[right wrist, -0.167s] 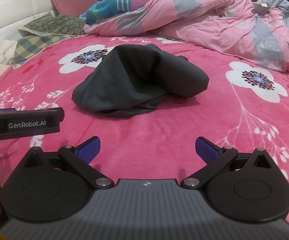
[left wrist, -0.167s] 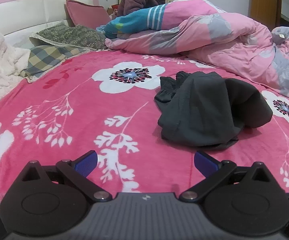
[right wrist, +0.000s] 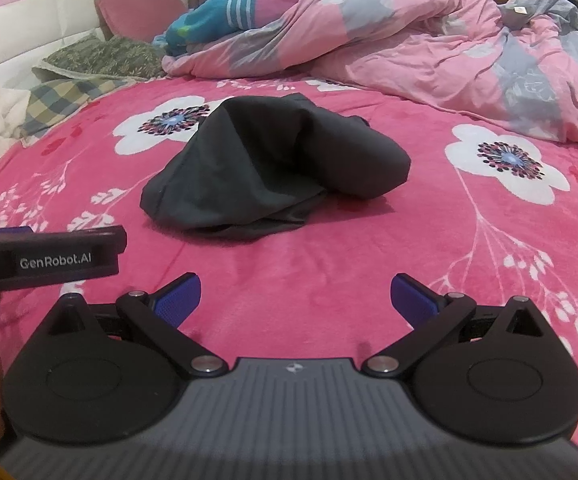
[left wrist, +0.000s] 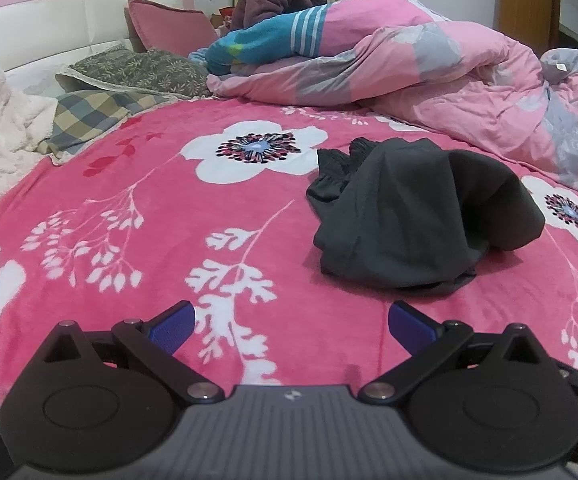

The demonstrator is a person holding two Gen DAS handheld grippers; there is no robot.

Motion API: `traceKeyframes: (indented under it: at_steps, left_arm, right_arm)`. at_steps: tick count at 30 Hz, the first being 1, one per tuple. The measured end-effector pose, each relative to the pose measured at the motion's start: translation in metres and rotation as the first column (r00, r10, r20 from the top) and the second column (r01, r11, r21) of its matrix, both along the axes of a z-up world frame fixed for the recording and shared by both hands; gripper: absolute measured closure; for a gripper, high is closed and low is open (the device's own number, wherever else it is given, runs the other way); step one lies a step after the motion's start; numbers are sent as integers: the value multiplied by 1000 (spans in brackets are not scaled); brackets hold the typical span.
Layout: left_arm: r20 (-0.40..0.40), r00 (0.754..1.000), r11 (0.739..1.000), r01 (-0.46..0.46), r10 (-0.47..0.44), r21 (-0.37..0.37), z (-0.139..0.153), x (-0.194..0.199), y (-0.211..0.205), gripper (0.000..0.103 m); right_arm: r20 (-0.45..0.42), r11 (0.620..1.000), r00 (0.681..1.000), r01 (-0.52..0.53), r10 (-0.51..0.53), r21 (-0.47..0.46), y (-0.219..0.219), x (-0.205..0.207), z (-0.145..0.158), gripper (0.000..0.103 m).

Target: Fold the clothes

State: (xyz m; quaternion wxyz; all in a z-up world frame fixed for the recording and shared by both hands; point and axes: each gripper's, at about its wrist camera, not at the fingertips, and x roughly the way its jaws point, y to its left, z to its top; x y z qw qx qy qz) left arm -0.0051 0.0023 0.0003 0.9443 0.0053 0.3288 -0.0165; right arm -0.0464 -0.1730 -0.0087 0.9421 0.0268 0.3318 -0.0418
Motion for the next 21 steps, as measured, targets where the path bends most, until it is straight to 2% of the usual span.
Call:
traceKeyframes:
  at_steps: [8,21]
  left_arm:
    - [-3,1000,1000,17,-17,12,-5,5,-7,0]
    - [-3,1000,1000,26,-26,8,-4,1,-10,0]
  right_arm:
    - [10,999,999,30,-31,31,-7,-5,0,1]
    - [-9,998,998,62,-62,19,-9,-5,-3,1]
